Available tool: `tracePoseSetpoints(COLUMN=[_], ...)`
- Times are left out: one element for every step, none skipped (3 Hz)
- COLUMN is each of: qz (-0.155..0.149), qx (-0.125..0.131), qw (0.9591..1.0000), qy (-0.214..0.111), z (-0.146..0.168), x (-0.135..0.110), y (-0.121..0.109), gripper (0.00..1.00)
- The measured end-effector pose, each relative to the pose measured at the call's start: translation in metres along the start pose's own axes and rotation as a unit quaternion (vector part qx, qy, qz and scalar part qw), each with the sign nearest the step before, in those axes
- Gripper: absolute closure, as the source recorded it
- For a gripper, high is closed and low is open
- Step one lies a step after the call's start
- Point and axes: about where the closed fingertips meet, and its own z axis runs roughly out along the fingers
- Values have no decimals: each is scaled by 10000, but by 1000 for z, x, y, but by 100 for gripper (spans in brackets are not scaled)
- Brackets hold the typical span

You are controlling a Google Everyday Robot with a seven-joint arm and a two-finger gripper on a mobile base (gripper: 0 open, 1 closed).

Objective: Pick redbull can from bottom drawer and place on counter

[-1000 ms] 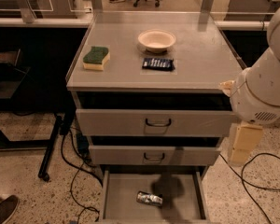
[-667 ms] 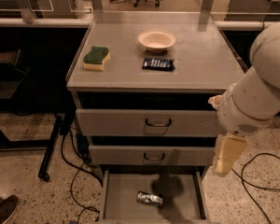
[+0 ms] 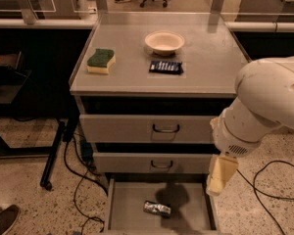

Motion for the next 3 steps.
tracePoseSetpoints(qz=[-34, -28, -57], qx=[5, -205, -528], qw=[10000, 9995, 9980], qy=[-3, -218, -353], z=[-1, 28, 82], x=[0, 19, 51], y=[0, 7, 14], gripper=[0, 0, 0])
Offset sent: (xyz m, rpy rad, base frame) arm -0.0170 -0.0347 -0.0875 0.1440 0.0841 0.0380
